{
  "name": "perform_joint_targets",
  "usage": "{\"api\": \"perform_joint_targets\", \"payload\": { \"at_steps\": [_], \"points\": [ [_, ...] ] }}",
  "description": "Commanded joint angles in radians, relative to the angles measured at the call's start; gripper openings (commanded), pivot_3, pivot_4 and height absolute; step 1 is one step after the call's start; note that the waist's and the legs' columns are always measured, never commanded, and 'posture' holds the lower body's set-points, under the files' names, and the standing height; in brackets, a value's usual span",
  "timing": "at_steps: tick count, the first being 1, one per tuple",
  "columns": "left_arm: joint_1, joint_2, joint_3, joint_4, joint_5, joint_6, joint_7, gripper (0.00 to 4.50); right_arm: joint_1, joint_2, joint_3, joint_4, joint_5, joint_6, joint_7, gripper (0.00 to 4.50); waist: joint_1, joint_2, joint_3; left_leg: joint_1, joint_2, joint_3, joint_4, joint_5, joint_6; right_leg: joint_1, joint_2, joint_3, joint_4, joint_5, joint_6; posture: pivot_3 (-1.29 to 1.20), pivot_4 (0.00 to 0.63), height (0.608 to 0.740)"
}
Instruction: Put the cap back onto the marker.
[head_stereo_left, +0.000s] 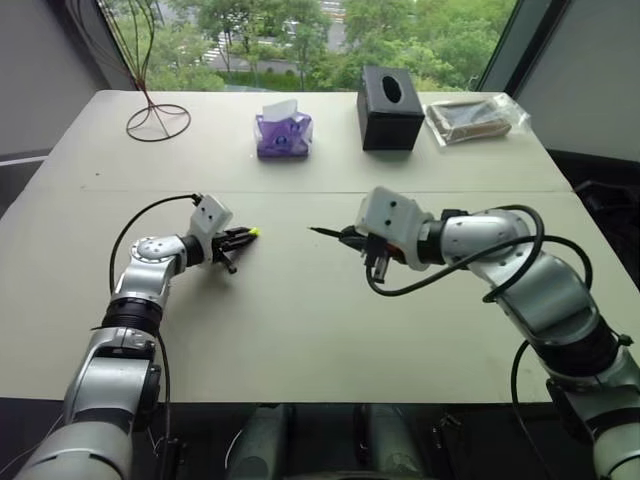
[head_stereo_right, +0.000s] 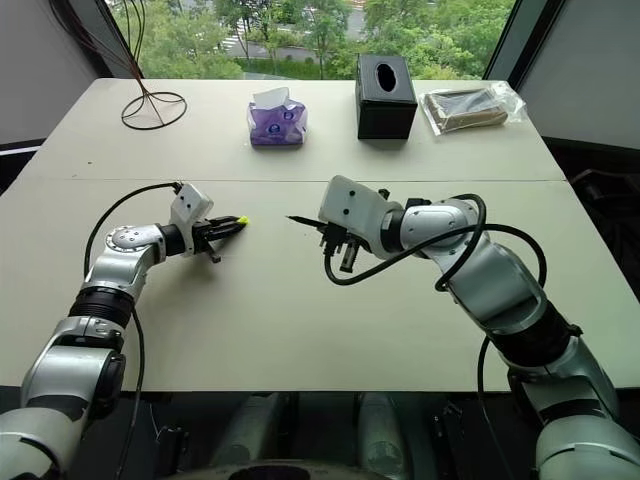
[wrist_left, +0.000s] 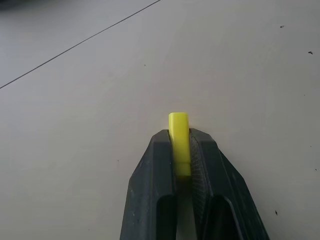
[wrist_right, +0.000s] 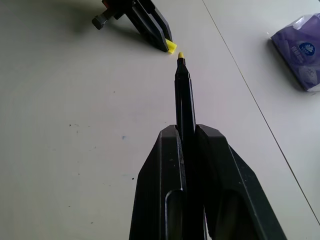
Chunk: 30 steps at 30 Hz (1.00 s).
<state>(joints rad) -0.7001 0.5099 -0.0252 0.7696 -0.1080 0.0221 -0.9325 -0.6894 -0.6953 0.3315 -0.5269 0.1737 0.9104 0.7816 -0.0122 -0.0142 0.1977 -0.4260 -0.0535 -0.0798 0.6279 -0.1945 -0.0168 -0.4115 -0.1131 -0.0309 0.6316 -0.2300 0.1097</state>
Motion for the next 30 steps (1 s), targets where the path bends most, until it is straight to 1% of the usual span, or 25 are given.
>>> {"api": "perform_joint_targets", "payload": {
  "at_steps": [1, 5, 8, 10, 14, 18, 22, 30],
  "points": [
    [0.017, 0.008, -0.002, 0.030, 0.024, 0.000, 0.018, 0.04, -0.003, -0.011, -0.043, -0.037, 0.009, -0.009, -0.002, 0.00, 0.000, 0.000, 0.000, 0.000, 0.000, 0.000, 0.000, 0.000, 0.000, 0.000, 0.000, 0.000, 0.000, 0.000, 0.000, 0.00, 0.150, 0.740],
    [0.011, 0.015, 0.000, 0.040, 0.025, -0.015, 0.013, 0.04, 0.006, -0.026, -0.057, -0.028, 0.015, -0.023, 0.006, 0.00, 0.000, 0.000, 0.000, 0.000, 0.000, 0.000, 0.000, 0.000, 0.000, 0.000, 0.000, 0.000, 0.000, 0.000, 0.000, 0.00, 0.150, 0.740],
    [-0.038, 0.028, -0.009, 0.043, 0.029, -0.061, -0.029, 0.04, 0.024, -0.085, -0.093, 0.027, 0.014, -0.104, 0.059, 0.00, 0.001, 0.000, 0.000, 0.000, 0.000, 0.000, 0.000, 0.000, 0.000, 0.000, 0.000, 0.000, 0.000, 0.000, 0.000, 0.00, 0.150, 0.740],
    [-0.065, 0.027, -0.016, 0.021, 0.023, -0.080, -0.077, 0.04, 0.029, -0.113, -0.108, 0.051, 0.028, -0.143, 0.100, 0.00, 0.001, 0.000, 0.000, 0.000, 0.000, 0.001, 0.000, 0.000, 0.000, 0.000, 0.000, 0.000, 0.000, 0.000, 0.000, 0.00, 0.150, 0.740],
    [-0.110, 0.029, -0.035, -0.077, -0.015, -0.051, -0.226, 0.04, 0.024, -0.145, -0.130, 0.112, 0.043, -0.214, 0.170, 0.00, 0.001, 0.000, 0.000, -0.002, 0.000, 0.001, 0.000, 0.000, 0.000, -0.001, 0.000, 0.000, -0.001, 0.000, 0.000, 0.00, 0.150, 0.740],
    [-0.132, 0.031, -0.054, -0.178, -0.055, 0.015, -0.348, 0.04, 0.001, -0.147, -0.150, 0.158, 0.071, -0.243, 0.217, 0.00, 0.001, 0.000, 0.000, -0.003, 0.000, 0.001, 0.000, 0.000, 0.000, -0.001, -0.001, 0.000, -0.002, 0.000, 0.000, 0.00, 0.150, 0.740],
    [-0.142, 0.024, -0.070, -0.275, -0.086, 0.074, -0.426, 0.04, -0.016, -0.143, -0.157, 0.186, 0.080, -0.265, 0.244, 0.00, -0.002, 0.000, 0.000, -0.002, 0.000, 0.001, -0.001, 0.000, 0.000, -0.001, -0.001, 0.000, -0.002, 0.000, 0.001, 0.00, 0.150, 0.740],
    [-0.166, 0.006, -0.090, -0.355, -0.111, 0.130, -0.472, 0.04, -0.028, -0.128, -0.150, 0.198, 0.082, -0.278, 0.254, 0.00, 0.000, 0.000, 0.000, -0.002, 0.000, 0.001, -0.001, 0.000, 0.000, -0.001, -0.001, 0.000, -0.002, -0.001, 0.001, 0.00, 0.150, 0.740]
  ]
}}
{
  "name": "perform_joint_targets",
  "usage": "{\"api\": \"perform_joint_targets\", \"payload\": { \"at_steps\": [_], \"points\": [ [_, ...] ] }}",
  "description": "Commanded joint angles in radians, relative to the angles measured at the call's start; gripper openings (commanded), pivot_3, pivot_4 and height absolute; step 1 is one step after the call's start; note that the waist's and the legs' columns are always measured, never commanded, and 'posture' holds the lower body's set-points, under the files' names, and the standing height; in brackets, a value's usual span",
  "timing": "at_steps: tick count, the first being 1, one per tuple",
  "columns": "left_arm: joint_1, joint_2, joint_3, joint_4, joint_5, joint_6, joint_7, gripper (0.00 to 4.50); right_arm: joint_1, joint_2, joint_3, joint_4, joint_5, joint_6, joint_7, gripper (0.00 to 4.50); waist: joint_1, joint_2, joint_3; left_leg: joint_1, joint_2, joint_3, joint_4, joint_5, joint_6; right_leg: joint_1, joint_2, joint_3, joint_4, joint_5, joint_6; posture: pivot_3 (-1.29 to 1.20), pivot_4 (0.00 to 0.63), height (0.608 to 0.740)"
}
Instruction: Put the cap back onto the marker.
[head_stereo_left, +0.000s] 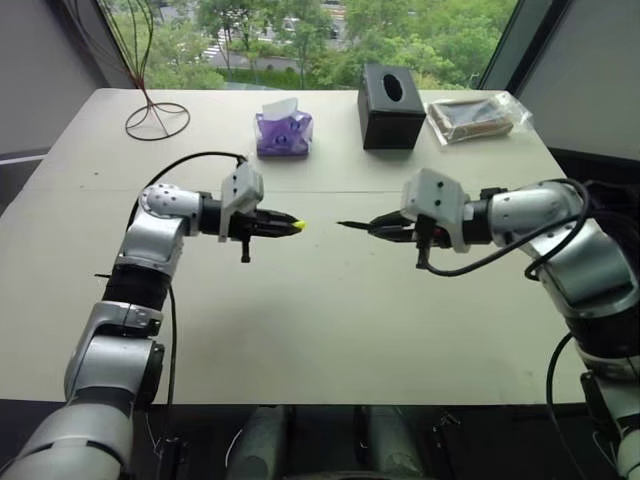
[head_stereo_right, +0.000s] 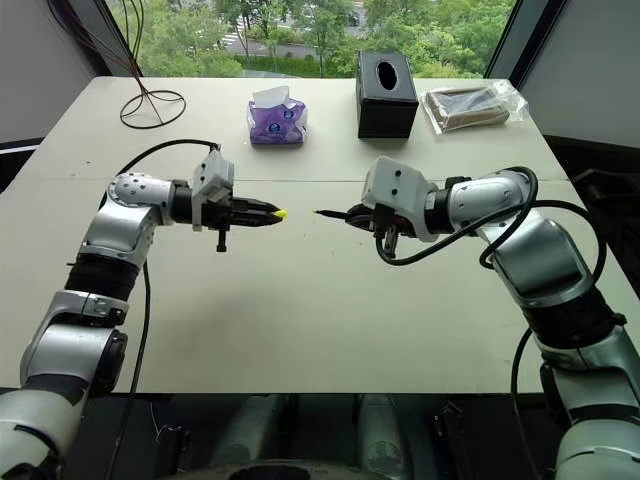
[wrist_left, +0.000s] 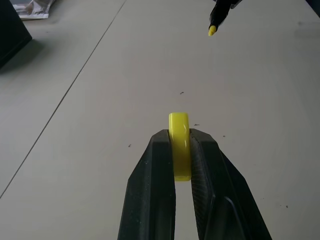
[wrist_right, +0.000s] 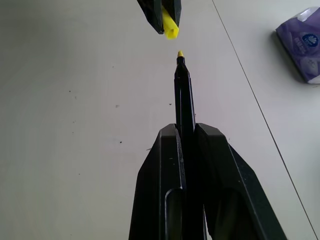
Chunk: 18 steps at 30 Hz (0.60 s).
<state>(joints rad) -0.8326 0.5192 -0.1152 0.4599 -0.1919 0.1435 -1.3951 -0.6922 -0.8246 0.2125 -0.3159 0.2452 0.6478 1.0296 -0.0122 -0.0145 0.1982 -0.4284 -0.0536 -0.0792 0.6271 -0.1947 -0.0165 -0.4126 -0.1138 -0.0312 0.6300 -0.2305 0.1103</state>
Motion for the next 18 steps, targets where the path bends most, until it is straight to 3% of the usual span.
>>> {"api": "perform_joint_targets", "payload": {
  "at_steps": [1, 18],
  "points": [
    [-0.038, -0.008, 0.002, -0.049, -0.032, 0.013, -0.011, 0.04, -0.025, 0.003, -0.029, -0.012, 0.009, -0.017, 0.005, 0.00, 0.001, 0.000, 0.000, 0.000, 0.000, 0.000, 0.000, 0.000, 0.000, 0.000, 0.000, 0.000, 0.000, 0.000, 0.000, 0.00, 0.150, 0.740],
    [-0.036, -0.047, 0.005, -0.087, -0.075, 0.050, 0.017, 0.04, -0.021, 0.021, -0.009, -0.018, -0.007, -0.023, -0.003, 0.00, 0.001, 0.000, 0.000, 0.000, 0.000, 0.000, 0.000, 0.000, 0.000, 0.000, 0.000, 0.000, 0.000, 0.000, 0.000, 0.00, 0.150, 0.740]
  ]
}}
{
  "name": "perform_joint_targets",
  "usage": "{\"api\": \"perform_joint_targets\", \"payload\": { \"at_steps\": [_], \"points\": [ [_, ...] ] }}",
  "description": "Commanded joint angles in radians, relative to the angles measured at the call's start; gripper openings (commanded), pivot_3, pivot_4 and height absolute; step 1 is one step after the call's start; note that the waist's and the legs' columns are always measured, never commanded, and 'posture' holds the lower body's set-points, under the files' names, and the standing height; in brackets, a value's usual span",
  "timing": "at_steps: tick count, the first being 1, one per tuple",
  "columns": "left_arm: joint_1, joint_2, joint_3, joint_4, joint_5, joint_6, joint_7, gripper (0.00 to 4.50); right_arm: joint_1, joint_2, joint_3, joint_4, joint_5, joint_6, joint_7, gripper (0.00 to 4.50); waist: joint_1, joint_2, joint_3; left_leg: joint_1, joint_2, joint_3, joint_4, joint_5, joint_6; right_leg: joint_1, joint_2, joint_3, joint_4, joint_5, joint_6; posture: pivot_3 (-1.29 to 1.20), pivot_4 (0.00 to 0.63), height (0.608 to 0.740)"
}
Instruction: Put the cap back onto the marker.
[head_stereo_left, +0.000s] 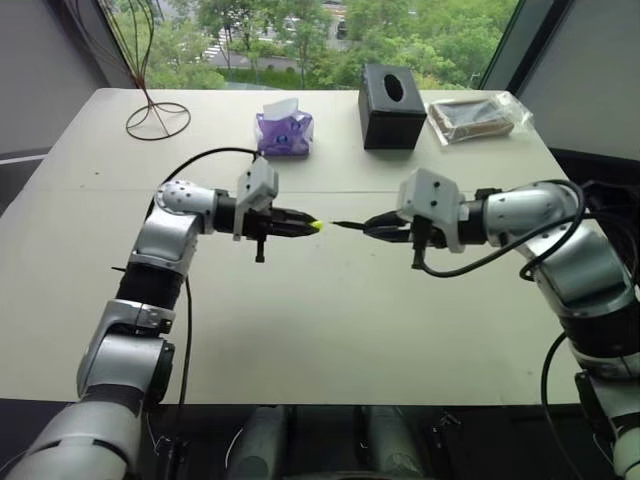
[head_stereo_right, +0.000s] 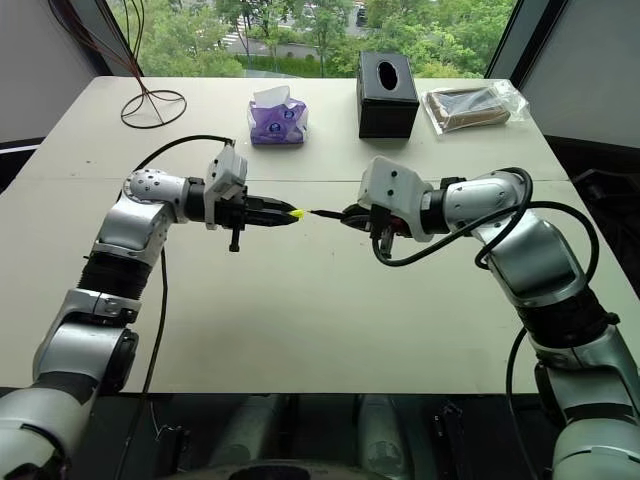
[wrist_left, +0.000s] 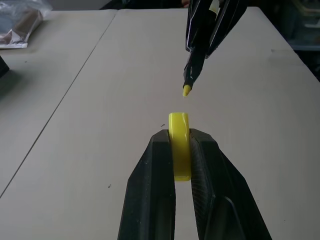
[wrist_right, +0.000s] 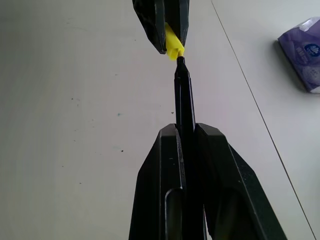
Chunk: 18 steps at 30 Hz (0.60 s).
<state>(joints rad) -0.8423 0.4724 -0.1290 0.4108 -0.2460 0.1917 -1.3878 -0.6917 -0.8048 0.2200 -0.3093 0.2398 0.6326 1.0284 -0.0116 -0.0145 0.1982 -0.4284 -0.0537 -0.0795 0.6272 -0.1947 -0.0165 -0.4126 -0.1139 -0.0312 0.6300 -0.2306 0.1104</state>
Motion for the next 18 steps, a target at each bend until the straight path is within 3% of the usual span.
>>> {"api": "perform_joint_targets", "payload": {
  "at_steps": [1, 18],
  "points": [
    [-0.025, -0.002, 0.016, -0.041, -0.022, 0.003, 0.011, 0.04, -0.024, 0.003, -0.015, -0.024, -0.002, -0.007, -0.003, 0.00, 0.000, 0.000, 0.000, 0.000, 0.000, 0.000, 0.000, 0.000, 0.000, 0.000, 0.000, 0.000, 0.000, 0.000, 0.000, 0.00, 0.150, 0.740],
    [0.001, -0.020, -0.005, -0.097, -0.034, 0.028, 0.010, 0.04, -0.019, 0.018, -0.010, -0.021, -0.006, -0.009, -0.012, 0.00, 0.000, 0.000, 0.000, 0.000, 0.000, 0.000, 0.000, 0.000, 0.000, 0.000, 0.000, 0.000, 0.000, 0.000, 0.000, 0.00, 0.150, 0.740]
  ]
}}
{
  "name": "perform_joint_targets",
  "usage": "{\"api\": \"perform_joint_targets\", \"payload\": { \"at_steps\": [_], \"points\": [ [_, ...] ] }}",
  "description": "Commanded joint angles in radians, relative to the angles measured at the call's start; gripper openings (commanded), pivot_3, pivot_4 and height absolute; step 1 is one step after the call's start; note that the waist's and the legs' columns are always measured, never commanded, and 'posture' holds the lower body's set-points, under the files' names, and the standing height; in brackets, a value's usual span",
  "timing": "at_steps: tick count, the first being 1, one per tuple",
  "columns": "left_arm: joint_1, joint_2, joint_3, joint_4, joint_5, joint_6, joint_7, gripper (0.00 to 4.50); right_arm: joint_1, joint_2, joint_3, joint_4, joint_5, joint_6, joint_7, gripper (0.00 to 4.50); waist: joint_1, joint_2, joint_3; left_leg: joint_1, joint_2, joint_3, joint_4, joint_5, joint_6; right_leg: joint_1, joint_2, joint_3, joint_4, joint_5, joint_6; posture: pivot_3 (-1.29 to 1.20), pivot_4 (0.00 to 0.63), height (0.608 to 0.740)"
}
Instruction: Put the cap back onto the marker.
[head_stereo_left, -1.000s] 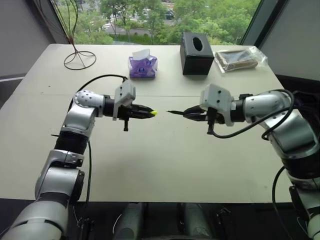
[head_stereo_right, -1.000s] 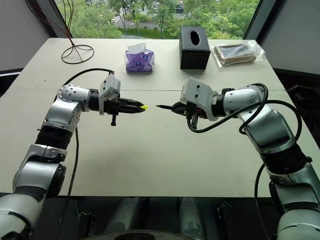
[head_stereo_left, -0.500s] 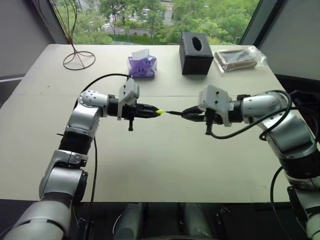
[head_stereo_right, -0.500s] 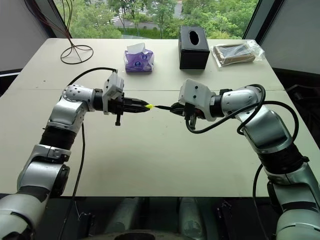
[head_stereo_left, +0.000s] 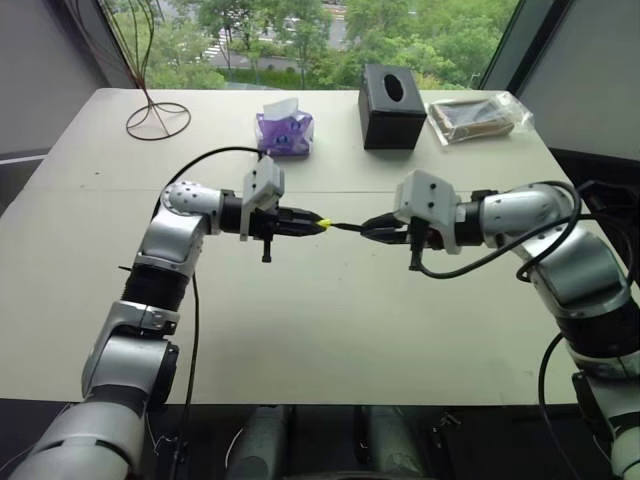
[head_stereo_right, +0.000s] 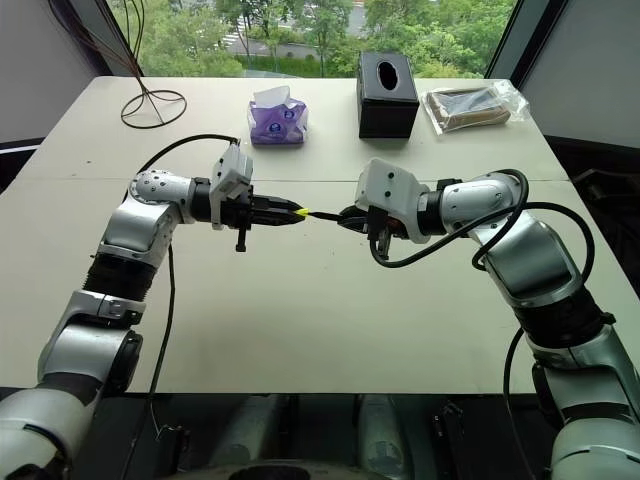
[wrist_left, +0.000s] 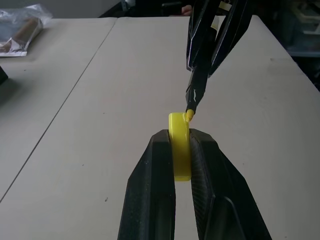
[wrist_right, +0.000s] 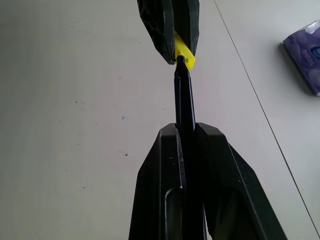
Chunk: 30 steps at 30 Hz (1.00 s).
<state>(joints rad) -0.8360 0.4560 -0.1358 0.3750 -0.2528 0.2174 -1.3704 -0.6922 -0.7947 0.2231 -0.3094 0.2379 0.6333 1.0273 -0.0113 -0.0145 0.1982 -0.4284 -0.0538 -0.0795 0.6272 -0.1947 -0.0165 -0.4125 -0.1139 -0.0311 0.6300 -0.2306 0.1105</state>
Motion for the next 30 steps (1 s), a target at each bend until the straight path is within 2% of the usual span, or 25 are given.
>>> {"api": "perform_joint_targets", "payload": {
  "at_steps": [1, 12, 30],
  "points": [
    [-0.005, 0.003, 0.005, -0.062, -0.027, 0.008, -0.007, 0.04, -0.017, 0.008, -0.015, -0.020, -0.005, -0.010, -0.012, 0.00, 0.000, 0.000, 0.000, 0.000, 0.000, 0.000, 0.000, 0.000, 0.000, 0.000, 0.000, 0.000, 0.000, 0.000, 0.000, 0.00, 0.150, 0.740],
    [-0.017, 0.040, 0.017, -0.038, -0.019, 0.003, -0.013, 0.04, -0.013, 0.000, -0.021, 0.007, -0.017, -0.032, -0.008, 0.00, 0.000, 0.000, 0.000, 0.000, 0.000, 0.000, 0.000, 0.000, 0.000, 0.000, 0.000, 0.000, 0.000, 0.000, 0.000, 0.00, 0.150, 0.740],
    [-0.027, 0.005, -0.009, -0.021, -0.007, -0.022, 0.005, 0.04, -0.013, 0.013, -0.018, -0.004, -0.019, -0.027, -0.005, 0.00, 0.000, 0.000, 0.000, 0.000, 0.000, 0.000, 0.000, 0.000, 0.000, 0.000, 0.000, 0.000, 0.000, 0.000, 0.000, 0.00, 0.150, 0.740]
  ]
}}
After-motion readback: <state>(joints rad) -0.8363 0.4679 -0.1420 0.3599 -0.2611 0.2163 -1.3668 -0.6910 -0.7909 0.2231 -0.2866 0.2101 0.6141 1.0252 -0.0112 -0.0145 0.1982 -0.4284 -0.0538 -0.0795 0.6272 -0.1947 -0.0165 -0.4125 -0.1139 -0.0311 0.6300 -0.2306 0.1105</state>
